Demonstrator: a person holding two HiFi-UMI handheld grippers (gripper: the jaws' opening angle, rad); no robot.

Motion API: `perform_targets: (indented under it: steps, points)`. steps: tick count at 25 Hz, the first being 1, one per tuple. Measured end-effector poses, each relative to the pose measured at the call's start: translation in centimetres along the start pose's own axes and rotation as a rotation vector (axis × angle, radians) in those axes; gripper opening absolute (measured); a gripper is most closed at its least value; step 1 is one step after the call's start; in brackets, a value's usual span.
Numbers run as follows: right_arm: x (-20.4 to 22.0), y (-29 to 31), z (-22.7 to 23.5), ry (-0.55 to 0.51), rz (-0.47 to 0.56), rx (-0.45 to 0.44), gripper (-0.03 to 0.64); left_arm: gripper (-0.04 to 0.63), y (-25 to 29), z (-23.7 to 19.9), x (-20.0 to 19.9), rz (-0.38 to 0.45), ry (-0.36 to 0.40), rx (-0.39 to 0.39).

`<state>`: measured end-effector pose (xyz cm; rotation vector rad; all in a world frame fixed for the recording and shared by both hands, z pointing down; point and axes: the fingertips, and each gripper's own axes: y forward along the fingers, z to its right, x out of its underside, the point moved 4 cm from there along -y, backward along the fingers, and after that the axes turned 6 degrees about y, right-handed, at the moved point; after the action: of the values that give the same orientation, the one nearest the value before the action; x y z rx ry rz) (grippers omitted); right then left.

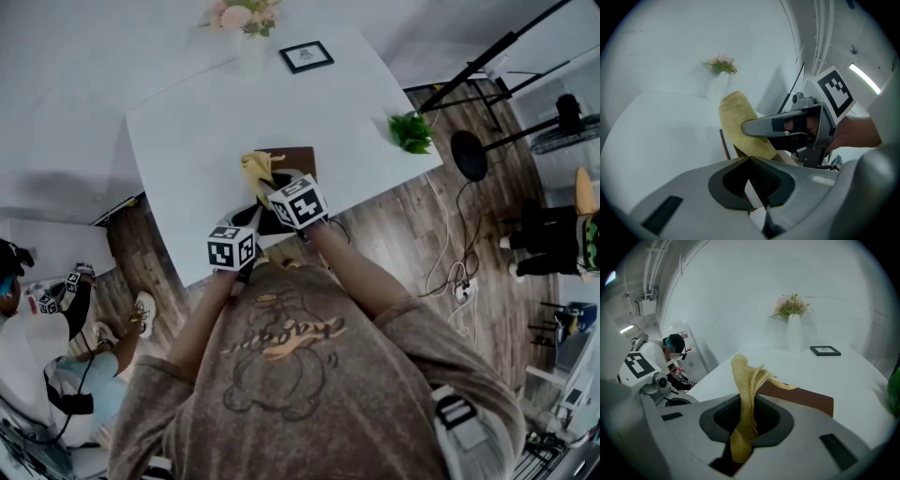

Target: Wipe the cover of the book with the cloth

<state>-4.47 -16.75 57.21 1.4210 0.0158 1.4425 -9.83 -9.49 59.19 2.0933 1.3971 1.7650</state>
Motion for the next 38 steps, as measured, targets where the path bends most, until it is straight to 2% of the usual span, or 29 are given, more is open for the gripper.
perform_targets:
  steps: [13,27,31,35,38]
  points:
    - [0.9,-0.8,3.1,-0.001,-0.016,0.055,0.066,0.003,0.1,0.0,0.1,0.018,-0.009,-0.009]
    - [2.6,-5.2,9.2,0.099,0.029,0.165,0.067,0.003,0.1,0.1,0.1,0.027,-0.018,-0.023]
    - [2.5,-7.8,11.4,0.184,0.075,0.215,0.066,0.003,0.2,0.1,0.0,0.025,-0.065,-0.028]
    - [2.0,-9.5,11.4,0.231,0.098,0.174,0.066,0.005,-0.1,0.3,-0.2,0.035,-0.098,-0.018]
    - [1.6,-9.5,9.8,0.224,0.106,0.125,0.066,0.004,-0.4,0.8,-0.6,0.048,-0.086,-0.008]
